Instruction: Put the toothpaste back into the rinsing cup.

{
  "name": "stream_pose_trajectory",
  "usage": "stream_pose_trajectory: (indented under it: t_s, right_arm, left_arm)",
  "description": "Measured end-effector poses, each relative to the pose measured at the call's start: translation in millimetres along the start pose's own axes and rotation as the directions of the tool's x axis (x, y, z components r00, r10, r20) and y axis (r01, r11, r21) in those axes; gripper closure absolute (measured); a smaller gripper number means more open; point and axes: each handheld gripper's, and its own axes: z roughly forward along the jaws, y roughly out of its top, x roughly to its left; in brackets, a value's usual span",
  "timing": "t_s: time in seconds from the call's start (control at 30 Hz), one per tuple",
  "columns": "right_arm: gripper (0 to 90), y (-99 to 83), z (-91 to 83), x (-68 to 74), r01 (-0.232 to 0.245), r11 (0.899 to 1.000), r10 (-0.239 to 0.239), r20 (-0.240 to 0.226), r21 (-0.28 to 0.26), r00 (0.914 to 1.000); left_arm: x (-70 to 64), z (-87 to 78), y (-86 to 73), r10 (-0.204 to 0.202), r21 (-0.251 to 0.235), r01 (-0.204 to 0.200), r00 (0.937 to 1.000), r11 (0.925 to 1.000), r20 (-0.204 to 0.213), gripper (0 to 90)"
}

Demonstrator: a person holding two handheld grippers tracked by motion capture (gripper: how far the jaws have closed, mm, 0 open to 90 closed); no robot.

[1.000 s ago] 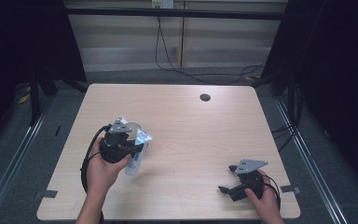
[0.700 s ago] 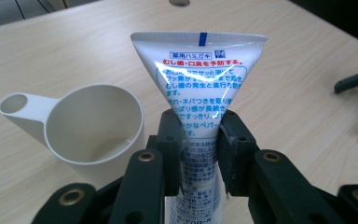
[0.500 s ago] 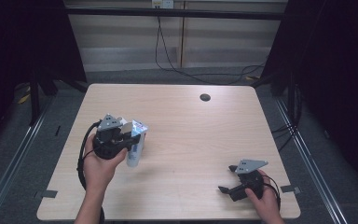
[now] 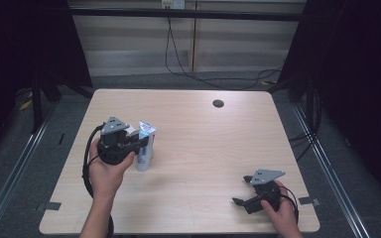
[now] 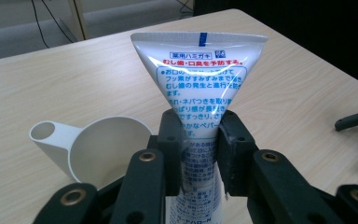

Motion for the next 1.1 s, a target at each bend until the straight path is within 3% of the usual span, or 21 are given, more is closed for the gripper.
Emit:
stream_pose_trajectory:
  t_s: [0.8,1.1]
  right_arm:
    - [10.0,0.0,-0.1,0.1,-0.001,1.0,0.001,0.0,0.001,1.0]
    - [10.1,0.0,0.0,0.0,0.0,1.0,0.0,0.0,0.0,1.0]
  left_arm:
    - [2.8,-7.8,28.5,-0.02,-0.103,0.016,0.9992,0.9945,-0.036,73.7]
    - [10.7,-6.4,33.9,-0.045,-0.134,0.038,0.9977,0.9902,-0.051,73.6]
